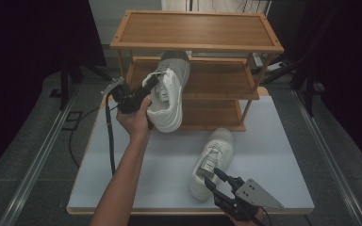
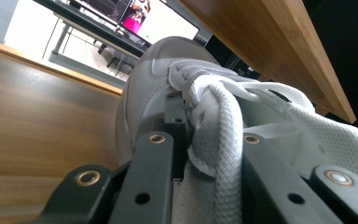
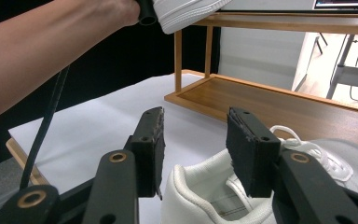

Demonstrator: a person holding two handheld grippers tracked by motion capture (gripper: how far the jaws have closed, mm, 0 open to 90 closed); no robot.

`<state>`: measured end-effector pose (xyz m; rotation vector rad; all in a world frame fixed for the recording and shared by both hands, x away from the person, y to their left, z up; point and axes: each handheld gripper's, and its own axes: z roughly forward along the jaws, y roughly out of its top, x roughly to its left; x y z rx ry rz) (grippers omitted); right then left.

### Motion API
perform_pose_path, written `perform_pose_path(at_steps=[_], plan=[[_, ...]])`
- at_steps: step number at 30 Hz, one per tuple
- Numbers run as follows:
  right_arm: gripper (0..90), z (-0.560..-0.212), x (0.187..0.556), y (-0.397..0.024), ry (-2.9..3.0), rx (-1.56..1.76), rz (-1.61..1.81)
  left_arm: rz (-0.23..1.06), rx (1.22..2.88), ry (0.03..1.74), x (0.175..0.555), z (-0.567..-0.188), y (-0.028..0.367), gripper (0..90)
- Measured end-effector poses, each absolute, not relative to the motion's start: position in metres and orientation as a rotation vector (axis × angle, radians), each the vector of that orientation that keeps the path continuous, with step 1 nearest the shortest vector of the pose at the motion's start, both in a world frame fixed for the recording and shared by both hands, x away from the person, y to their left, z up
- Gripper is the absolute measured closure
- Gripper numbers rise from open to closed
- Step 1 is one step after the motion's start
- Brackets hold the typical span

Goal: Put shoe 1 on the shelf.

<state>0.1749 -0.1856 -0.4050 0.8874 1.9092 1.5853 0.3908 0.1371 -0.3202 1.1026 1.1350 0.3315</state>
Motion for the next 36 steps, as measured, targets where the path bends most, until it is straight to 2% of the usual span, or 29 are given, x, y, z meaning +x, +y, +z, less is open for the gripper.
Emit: perform_pose_path(at_steps=[36], plan=[[56.2,-0.401,0.174,-0.190,1.900,0.894,1.612,0.367,1.083,1.254,0.469,-0.310,0.111,81.3]])
